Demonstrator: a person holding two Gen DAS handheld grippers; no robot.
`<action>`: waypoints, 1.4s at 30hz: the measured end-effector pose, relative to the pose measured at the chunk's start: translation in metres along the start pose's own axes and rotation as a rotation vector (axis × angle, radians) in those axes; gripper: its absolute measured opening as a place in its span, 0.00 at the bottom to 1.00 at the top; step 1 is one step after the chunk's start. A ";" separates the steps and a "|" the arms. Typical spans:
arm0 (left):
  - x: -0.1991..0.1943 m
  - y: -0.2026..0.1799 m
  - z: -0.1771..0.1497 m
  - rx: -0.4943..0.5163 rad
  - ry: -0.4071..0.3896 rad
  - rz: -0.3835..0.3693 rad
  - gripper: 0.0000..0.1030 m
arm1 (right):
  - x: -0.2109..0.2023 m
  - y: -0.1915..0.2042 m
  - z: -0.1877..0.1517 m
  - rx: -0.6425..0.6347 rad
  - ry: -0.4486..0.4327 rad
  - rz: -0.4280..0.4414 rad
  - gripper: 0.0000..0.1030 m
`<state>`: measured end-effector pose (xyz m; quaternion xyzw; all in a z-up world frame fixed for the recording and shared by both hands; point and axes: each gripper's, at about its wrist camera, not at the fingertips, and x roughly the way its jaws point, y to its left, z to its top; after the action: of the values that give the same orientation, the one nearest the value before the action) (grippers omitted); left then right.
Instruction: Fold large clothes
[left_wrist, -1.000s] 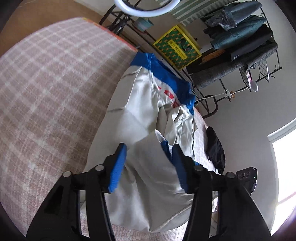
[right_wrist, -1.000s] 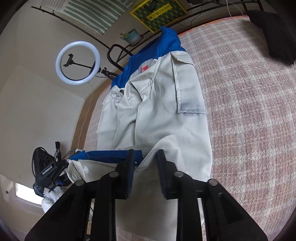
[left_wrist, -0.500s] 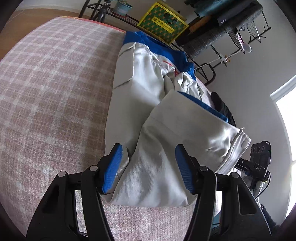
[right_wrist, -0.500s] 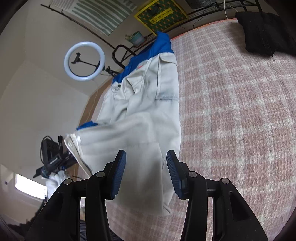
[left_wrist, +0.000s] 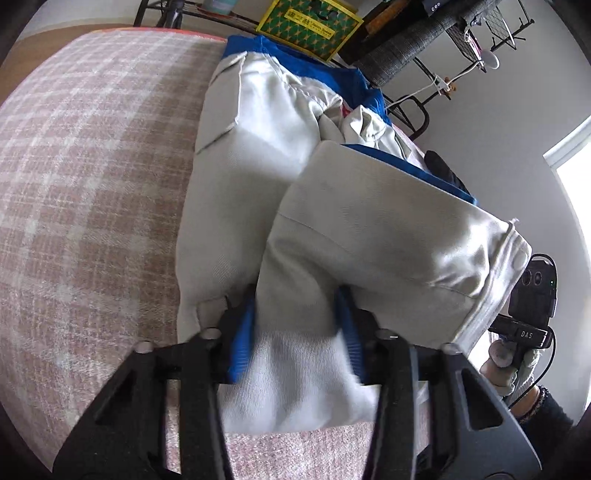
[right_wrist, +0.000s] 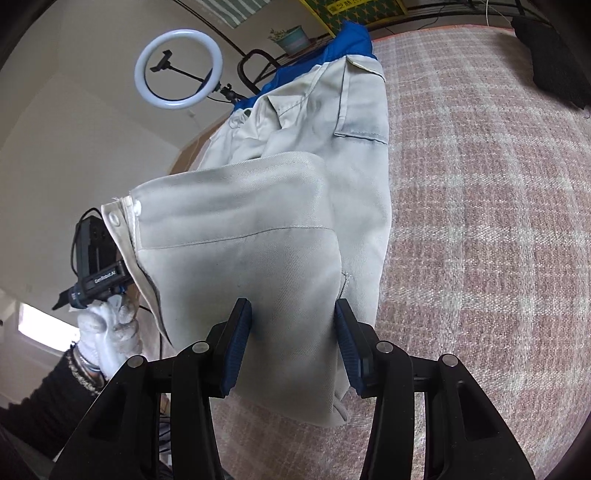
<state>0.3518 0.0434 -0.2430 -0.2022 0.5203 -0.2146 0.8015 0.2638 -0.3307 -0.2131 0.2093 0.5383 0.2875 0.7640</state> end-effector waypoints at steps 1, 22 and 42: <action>0.000 -0.002 -0.001 0.004 0.001 -0.001 0.23 | 0.000 0.002 0.000 -0.007 0.001 0.001 0.43; -0.036 0.010 -0.028 -0.188 -0.119 0.131 0.13 | 0.009 0.033 0.007 -0.130 -0.119 -0.241 0.07; -0.031 -0.016 -0.006 0.035 -0.152 0.191 0.18 | 0.025 0.091 0.013 -0.318 -0.142 -0.313 0.15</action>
<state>0.3325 0.0472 -0.2131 -0.1534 0.4712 -0.1306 0.8587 0.2633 -0.2467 -0.1687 0.0201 0.4572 0.2310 0.8586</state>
